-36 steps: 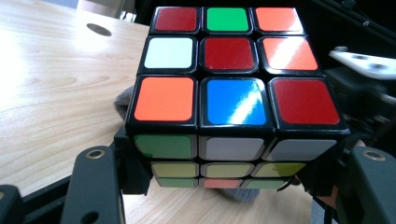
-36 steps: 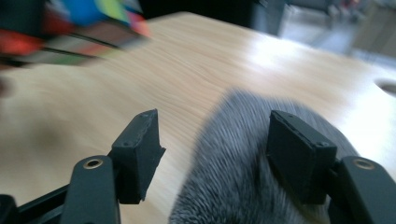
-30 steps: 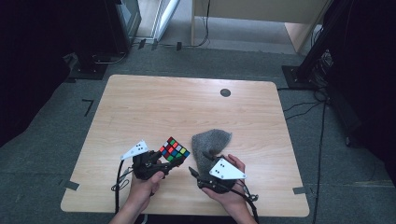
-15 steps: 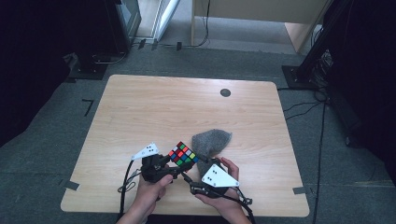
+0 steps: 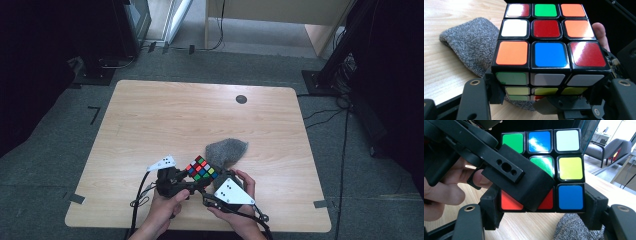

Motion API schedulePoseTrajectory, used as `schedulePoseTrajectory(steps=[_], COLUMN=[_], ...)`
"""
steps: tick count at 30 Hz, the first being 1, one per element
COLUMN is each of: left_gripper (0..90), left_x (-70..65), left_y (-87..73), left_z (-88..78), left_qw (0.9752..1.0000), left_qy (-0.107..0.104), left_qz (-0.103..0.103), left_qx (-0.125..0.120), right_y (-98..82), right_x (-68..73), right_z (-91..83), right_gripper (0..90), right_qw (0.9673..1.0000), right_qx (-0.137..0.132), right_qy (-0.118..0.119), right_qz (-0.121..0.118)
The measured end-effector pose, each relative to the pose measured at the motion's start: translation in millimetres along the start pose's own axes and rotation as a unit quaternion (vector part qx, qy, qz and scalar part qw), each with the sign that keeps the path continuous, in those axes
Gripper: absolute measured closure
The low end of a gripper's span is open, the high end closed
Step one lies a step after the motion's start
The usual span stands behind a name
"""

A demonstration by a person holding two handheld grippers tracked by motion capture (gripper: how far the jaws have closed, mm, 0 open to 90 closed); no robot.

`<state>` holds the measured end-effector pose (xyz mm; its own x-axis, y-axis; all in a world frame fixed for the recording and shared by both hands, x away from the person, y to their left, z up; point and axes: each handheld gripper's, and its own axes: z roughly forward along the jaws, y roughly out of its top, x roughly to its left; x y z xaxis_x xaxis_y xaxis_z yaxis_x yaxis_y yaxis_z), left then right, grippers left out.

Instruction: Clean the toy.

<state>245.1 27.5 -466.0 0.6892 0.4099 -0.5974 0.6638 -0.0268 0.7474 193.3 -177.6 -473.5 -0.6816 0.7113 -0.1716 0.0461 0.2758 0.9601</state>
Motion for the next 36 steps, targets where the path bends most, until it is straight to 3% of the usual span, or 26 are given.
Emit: schedulePoseTrajectory(steps=[10,20,22,27,30,33,36], left_gripper=[30.3,21.5,21.1,17.8,14.0,13.6,13.5], left_x=[8.4,10.5,10.9,12.5,12.6,17.2,22.6], left_y=[1.0,8.1,8.8,9.1,10.1,12.9,15.0], left_z=[0.3,-8.5,-9.3,-10.0,-13.2,-20.6,-29.3], left_qw=[0.9996,0.9988,0.9993,0.9993,0.9991,0.9988,0.9983], left_qy=[-0.022,-0.044,-0.037,-0.038,-0.041,-0.040,-0.035], left_qz=[-0.020,-0.019,-0.007,-0.003,0.013,0.012,0.019], left_qx=[0.002,-0.008,-0.004,-0.002,-0.009,-0.026,-0.042], right_y=[-1.2,-1.2,-1.8,-4.5,-4.3,-5.4,-8.1], right_x=[-0.3,-1.5,-3.9,-10.0,-13.5,-18.5,-27.1], right_z=[1.4,-0.3,-0.3,0.4,-0.8,-1.3,-2.7], right_gripper=[34.1,34.2,34.2,34.2,34.2,34.2,34.2], right_qw=[0.9999,0.9998,0.9997,0.9992,0.9989,0.9984,0.9975], right_qx=[0.012,0.020,0.024,0.038,0.043,0.056,0.062], right_qy=[0.000,0.005,0.004,0.011,0.011,0.004,-0.003], right_qz=[-0.004,-0.003,0.001,0.010,0.015,0.014,0.034])
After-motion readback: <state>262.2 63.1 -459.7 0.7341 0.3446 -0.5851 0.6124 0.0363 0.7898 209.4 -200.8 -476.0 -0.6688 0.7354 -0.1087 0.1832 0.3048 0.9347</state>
